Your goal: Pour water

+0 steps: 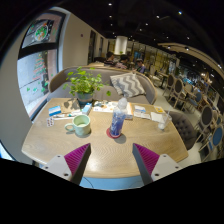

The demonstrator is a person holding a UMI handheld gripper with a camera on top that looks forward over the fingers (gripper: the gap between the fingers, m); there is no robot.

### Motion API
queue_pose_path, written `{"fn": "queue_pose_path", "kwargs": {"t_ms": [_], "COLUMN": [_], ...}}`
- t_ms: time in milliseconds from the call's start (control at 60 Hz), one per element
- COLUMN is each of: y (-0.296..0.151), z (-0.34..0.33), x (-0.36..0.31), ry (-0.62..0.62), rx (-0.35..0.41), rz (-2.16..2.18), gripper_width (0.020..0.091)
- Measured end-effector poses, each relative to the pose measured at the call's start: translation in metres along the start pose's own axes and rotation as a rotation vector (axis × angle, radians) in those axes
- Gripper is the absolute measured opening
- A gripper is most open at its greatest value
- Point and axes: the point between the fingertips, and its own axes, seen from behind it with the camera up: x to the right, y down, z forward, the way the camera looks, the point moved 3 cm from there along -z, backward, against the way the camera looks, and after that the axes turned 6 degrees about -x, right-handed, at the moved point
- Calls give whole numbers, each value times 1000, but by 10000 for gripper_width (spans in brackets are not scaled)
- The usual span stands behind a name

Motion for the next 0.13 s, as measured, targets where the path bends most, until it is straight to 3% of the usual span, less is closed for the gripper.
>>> {"fn": "queue_pose_path", "kwargs": {"t_ms": [133], "y": [1], "z": [-6], "x": [-5], "ry": [-6], "rx": [-9], "rz": [15], "gripper_width": [854]}}
